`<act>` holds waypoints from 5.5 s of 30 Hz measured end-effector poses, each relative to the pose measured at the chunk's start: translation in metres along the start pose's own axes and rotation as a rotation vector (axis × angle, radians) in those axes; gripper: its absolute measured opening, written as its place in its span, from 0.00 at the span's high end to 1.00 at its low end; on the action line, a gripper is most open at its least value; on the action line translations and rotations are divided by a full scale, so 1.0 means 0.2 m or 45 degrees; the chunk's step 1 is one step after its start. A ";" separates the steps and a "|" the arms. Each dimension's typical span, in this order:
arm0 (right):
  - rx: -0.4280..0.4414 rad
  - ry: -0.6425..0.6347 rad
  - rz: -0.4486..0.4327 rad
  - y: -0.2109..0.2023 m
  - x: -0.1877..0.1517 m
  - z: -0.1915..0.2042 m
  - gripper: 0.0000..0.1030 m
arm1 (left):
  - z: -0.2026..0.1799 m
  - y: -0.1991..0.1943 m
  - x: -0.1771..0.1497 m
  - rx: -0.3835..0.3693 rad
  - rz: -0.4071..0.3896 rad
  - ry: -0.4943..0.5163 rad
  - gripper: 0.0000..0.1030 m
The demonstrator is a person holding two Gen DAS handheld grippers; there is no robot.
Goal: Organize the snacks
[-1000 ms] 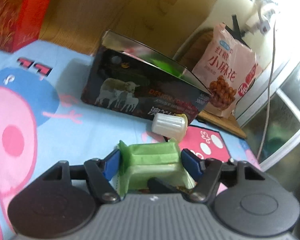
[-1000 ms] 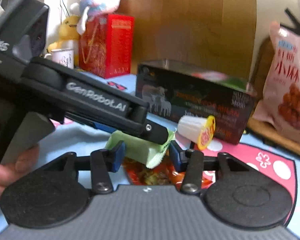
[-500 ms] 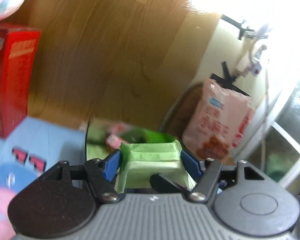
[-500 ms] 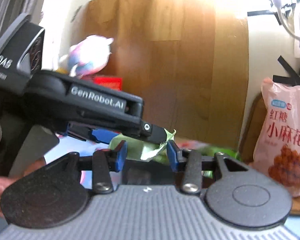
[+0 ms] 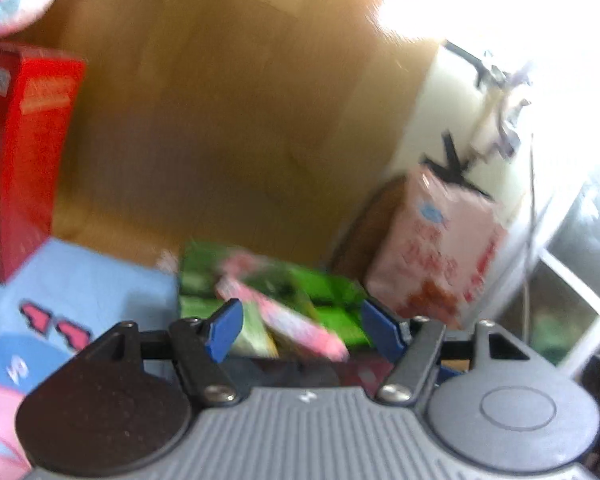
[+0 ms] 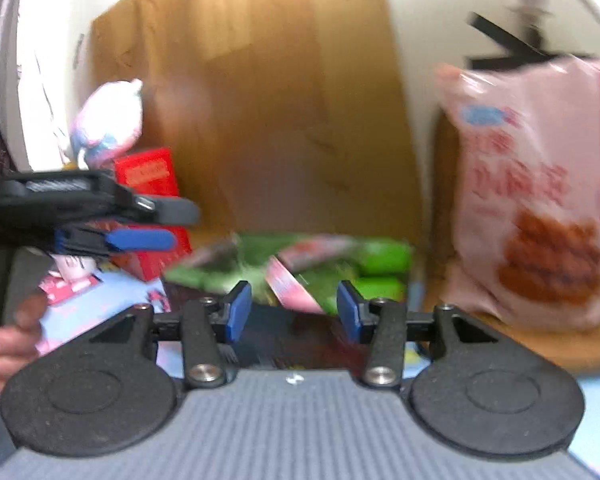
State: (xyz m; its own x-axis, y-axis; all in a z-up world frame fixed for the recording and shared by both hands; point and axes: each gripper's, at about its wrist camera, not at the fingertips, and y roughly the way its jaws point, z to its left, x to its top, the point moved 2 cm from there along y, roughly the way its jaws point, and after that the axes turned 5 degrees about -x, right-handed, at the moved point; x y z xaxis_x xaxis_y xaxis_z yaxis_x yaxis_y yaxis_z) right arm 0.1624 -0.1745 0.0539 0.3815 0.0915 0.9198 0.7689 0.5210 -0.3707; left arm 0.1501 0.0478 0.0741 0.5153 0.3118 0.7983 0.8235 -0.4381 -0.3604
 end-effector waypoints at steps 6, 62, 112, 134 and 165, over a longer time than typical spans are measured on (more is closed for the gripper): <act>-0.028 0.057 0.166 -0.09 -0.22 -0.05 0.51 | 0.00 0.16 -0.19 -0.008 0.202 -0.049 0.34; 0.150 0.448 0.355 -0.26 -0.40 -0.03 0.65 | 0.00 0.01 -0.48 -0.032 0.282 -0.059 0.38; 0.030 0.316 0.122 0.45 0.15 0.03 0.82 | 0.20 0.24 0.16 0.107 0.021 -0.080 0.23; -0.270 0.343 -0.106 -0.33 -0.38 0.14 0.20 | -0.18 -0.37 -0.55 0.401 -0.142 0.279 0.11; -0.185 0.411 -0.104 -0.41 -0.46 0.20 0.12 | -0.20 -0.38 -0.66 0.567 -0.156 0.374 0.00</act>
State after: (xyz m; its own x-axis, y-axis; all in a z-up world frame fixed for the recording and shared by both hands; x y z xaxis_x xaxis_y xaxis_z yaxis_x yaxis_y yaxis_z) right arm 0.0444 -0.1914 0.0048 0.4401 -0.2303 0.8679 0.8597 0.3872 -0.3332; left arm 0.0098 0.0066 0.0164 0.3736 0.0613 0.9256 0.9272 0.0060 -0.3746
